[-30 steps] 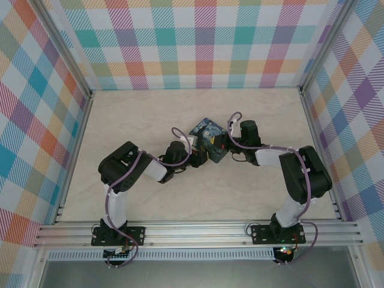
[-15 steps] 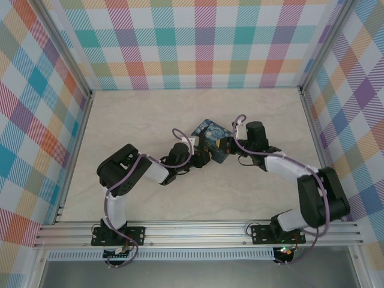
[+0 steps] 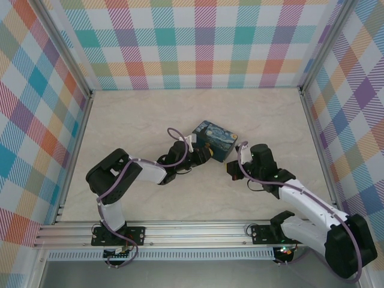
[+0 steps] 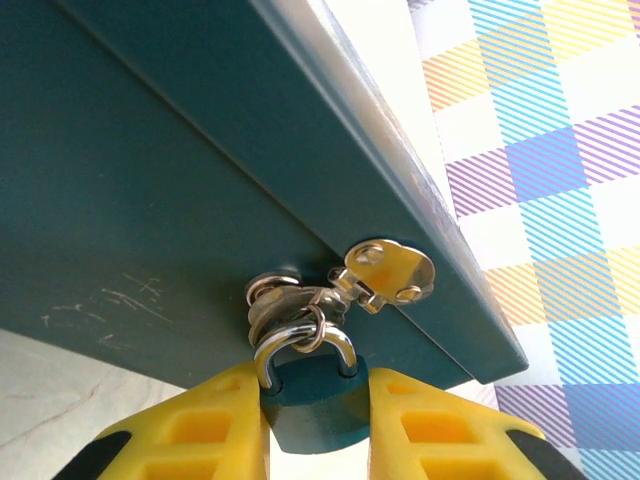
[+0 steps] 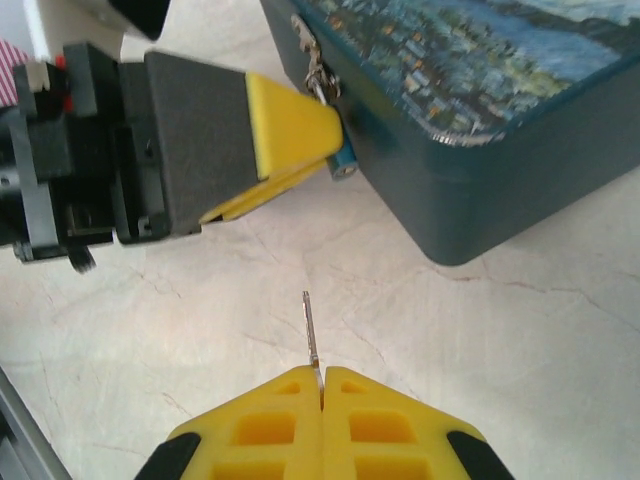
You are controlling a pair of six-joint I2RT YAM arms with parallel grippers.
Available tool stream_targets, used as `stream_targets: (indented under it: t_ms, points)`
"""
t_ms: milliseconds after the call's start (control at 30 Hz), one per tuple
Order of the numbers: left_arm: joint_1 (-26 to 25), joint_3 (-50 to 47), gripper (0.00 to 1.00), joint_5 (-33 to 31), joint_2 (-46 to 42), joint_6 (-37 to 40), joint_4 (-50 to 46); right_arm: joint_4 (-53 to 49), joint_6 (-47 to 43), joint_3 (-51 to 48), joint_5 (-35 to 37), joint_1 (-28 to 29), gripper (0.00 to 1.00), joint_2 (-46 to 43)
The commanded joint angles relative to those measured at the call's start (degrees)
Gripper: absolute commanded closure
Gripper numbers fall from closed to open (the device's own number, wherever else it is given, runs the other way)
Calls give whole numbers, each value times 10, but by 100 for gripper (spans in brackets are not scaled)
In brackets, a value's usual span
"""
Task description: Unlock a padlock with a key
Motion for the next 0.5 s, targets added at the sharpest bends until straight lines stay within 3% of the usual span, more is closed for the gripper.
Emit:
stream_targets:
  t_ms: [0,467]
  points:
    - [-11,2,77,3,-34,-38,13,-21,-18,-13,25,20,95,-4]
    - [-26,-7,80,-10,-52,-79,3,24,-71,30,48,53,95,93]
